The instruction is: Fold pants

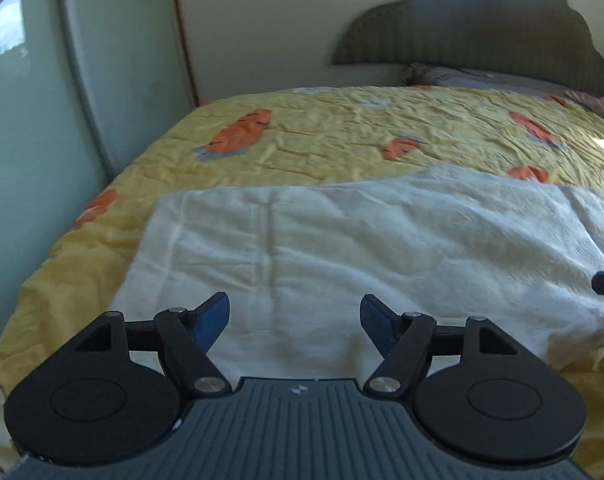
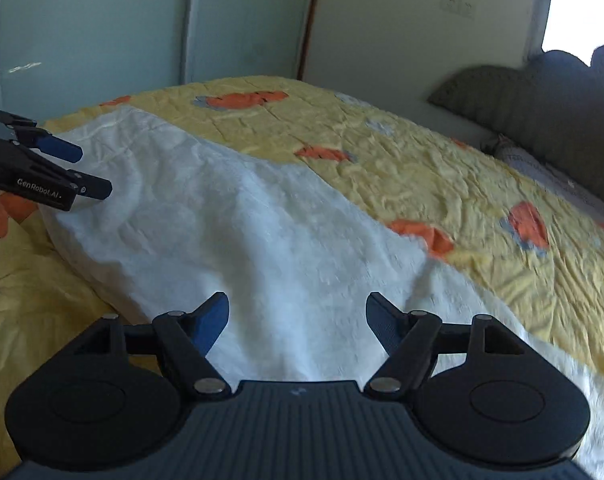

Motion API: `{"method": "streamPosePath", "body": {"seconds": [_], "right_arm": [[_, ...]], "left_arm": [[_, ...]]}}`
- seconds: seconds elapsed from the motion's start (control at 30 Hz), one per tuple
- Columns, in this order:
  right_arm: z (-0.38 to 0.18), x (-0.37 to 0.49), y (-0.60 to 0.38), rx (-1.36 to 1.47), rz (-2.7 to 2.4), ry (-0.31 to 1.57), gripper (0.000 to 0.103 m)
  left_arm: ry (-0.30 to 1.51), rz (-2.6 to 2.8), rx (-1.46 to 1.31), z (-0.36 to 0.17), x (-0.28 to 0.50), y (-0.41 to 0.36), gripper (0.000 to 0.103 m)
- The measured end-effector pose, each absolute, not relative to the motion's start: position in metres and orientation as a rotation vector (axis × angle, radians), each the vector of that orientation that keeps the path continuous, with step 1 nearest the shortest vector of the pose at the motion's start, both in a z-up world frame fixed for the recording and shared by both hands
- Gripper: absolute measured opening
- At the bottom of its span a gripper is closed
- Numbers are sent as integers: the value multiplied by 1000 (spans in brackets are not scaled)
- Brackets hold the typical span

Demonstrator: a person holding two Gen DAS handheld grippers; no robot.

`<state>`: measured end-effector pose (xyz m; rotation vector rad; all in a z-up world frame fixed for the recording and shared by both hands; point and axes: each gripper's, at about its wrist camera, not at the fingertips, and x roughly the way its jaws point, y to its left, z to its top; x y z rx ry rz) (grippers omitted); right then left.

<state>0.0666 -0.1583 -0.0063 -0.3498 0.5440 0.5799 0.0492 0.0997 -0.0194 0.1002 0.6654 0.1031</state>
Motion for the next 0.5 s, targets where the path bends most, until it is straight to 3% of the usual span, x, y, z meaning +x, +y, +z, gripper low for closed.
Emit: {"method": "streamPosePath", "body": {"seconds": [0.13,0.33,0.4,0.5], "right_arm": [[-2,50,-78,-447,815,448,71],[-13,27,33,-645,1024,293,46],[-21,26,55,-699,1033,282,35],[-33,26,76,-778,1009,268,32]], "left_arm": [[670,265,-131,0,30,173,75],[690,231,-489,-1,16,237,72],[703,199,-587,-6,15,247,65],[708,127,-686,-12,15,252,58]]}}
